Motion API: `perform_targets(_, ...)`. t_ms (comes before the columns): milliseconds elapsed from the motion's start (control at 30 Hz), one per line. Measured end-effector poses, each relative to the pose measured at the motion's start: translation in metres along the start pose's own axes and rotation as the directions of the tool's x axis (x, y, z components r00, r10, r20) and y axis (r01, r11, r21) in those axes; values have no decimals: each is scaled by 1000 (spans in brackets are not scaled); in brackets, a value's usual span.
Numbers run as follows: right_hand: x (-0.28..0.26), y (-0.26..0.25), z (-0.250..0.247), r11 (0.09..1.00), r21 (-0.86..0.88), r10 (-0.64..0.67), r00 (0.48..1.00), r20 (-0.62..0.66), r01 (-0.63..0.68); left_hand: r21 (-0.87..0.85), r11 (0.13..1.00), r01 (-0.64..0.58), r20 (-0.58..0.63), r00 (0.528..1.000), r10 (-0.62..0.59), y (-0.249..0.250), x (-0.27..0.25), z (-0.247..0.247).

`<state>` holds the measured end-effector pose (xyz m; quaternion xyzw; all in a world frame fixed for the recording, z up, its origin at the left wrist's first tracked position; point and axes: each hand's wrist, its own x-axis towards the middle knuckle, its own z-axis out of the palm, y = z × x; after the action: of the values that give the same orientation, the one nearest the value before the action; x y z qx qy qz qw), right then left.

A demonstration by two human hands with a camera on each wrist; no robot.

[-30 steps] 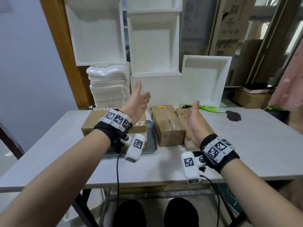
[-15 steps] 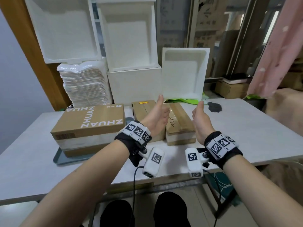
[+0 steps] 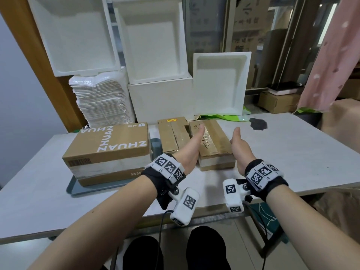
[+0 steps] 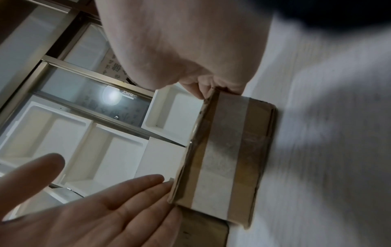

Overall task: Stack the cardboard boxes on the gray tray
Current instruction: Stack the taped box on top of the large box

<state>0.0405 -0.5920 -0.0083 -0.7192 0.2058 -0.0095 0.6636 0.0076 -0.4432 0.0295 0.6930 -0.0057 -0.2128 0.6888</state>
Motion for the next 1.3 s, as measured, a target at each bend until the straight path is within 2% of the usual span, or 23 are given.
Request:
perform_targets(233, -6, 6, -3, 999, -44, -26, 1000, -10, 25, -57, 998, -21, -20, 1000, 20, -2, 1, 7)
perform_targets(367, -10, -1, -7, 997, -58, -54, 998, -27, 53, -72, 997, -22, 42, 999, 25, 0, 4, 2)
perform_targets(667, -27, -36, -3, 985, -58, -165, 984, -69, 161, -131, 989, -69, 72, 994, 78, 35, -7, -10)
perform_targets(833, -40, -51, 16, 981, -30, -190, 981, -44, 189, -125, 987, -103, 76, 991, 113, 51, -20, -37)
perform_targets(1033, -59, -70, 56, 975, -5, -222, 975, 33, 222, -125, 978, -167, 20, 985, 171, 64, -50, -74)
perform_targets(1300, -94, -83, 119, 942, -25, -328, 932, 156, 336, -145, 967, -208, -92, 976, 196, 62, -96, -145)
